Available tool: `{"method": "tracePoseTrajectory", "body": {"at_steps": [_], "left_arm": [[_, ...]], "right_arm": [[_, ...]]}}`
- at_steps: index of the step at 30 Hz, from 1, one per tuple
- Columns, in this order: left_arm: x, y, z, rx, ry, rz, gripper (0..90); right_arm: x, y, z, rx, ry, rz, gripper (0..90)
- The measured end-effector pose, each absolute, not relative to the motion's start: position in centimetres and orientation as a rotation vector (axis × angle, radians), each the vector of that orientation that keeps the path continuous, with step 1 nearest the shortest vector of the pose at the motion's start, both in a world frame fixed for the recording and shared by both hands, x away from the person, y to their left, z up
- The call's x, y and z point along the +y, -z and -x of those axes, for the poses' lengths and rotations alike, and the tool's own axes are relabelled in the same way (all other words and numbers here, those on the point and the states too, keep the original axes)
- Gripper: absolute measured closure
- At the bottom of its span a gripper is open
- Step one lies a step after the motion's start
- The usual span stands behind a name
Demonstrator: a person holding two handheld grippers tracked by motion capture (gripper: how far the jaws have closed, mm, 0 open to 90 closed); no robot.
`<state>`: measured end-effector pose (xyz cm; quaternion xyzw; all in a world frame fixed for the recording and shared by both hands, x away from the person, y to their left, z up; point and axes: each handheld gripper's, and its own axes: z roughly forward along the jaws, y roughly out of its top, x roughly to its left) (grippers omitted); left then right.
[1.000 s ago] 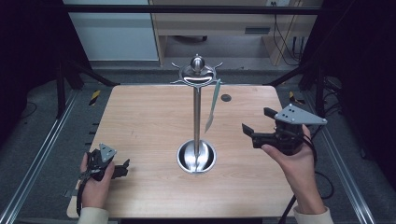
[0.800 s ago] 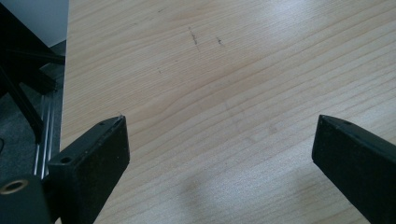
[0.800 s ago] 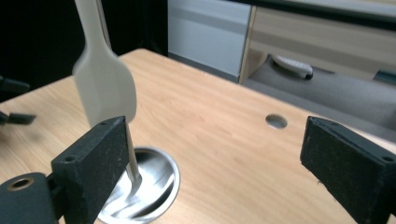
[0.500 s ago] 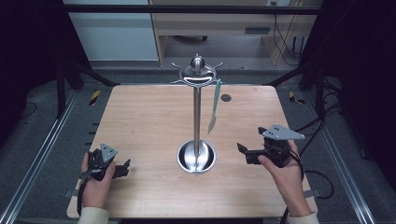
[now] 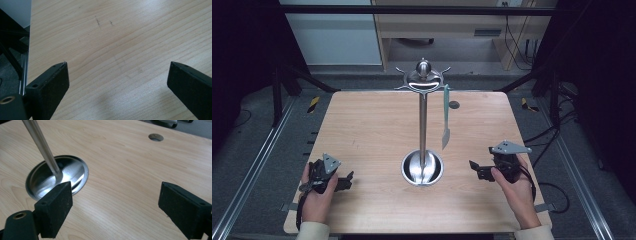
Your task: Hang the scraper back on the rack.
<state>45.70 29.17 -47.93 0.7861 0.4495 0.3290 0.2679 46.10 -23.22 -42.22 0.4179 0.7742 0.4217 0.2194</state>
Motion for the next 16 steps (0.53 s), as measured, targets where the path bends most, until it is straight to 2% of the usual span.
{"method": "tracePoseTrajectory", "body": {"at_steps": [9,16], "left_arm": [[29.0,48.0,-45.8,1.206,-0.887,-2.127,3.8],[29.0,48.0,-45.8,1.206,-0.889,-2.132,3.8]], "right_arm": [[-24.4,46.5,-46.9,2.129,-1.104,-1.247,13.8],[-24.8,47.7,-47.1,2.106,-1.048,-1.238,14.1]]}}
